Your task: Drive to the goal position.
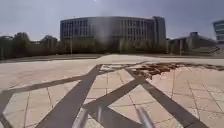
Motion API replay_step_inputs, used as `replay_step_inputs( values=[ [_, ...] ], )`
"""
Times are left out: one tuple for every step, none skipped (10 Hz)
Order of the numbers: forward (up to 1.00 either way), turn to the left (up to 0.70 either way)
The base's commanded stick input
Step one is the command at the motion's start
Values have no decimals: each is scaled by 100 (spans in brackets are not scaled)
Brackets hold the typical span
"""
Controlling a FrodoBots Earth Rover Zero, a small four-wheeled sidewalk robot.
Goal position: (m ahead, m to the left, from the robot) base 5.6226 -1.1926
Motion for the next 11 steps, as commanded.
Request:
replay_step_inputs(
  values=[
    [70, -8],
    [70, -8],
    [70, -6],
    [70, 0],
    [70, 0],
    [70, 0],
    [70, 0],
    [70, 0],
    [70, 0],
    [70, 0],
    [70, 0]
  ],
)
